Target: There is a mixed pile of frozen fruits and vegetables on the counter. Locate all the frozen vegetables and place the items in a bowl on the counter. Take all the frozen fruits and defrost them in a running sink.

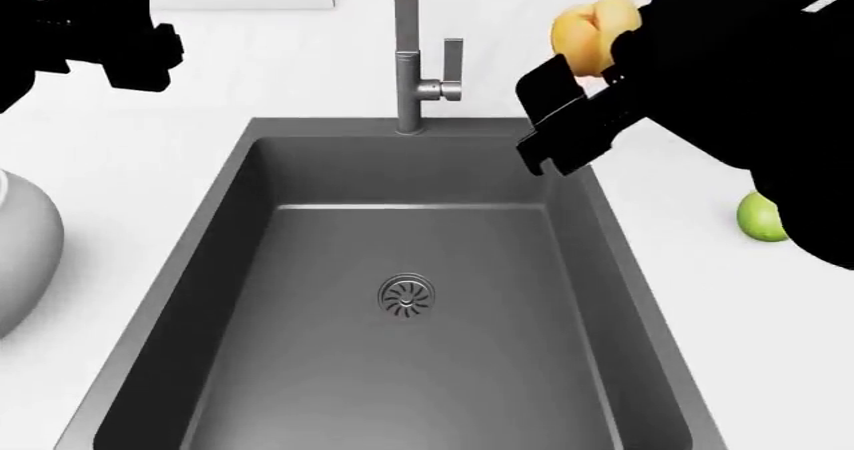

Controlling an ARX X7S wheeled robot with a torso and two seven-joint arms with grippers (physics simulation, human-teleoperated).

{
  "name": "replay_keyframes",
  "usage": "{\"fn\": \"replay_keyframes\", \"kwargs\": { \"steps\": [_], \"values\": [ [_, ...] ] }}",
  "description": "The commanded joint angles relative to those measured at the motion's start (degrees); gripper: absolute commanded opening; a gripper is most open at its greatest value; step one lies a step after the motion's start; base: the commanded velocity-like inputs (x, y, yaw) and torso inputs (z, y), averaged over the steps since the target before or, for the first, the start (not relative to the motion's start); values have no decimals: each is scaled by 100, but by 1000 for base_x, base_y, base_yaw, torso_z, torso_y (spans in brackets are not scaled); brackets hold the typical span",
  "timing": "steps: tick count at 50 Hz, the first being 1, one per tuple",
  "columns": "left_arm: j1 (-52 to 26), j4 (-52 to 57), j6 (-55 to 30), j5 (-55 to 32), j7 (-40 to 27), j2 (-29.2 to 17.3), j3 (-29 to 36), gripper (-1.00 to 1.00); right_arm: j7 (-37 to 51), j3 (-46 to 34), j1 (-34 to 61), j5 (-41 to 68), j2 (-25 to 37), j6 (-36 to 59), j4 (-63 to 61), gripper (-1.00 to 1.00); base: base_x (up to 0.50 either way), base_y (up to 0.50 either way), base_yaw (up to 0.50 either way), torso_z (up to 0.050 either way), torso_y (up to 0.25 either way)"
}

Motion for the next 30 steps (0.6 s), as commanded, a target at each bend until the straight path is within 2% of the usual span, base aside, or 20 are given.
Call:
{"fn": "replay_keyframes", "kwargs": {
  "steps": [1, 30],
  "values": [
    [-3, 9, 50, -17, -28, -25, 29, -100, -302, -62, -138, -82, -157, 202, -146, -100, 0, 0, 0, 0, 10],
    [143, 72, 134, 70, 79, -111, 37, -100, -1107, -316, -889, -981, -812, 309, -92, -100, 0, 0, 0, 0, 0]
  ]
}}
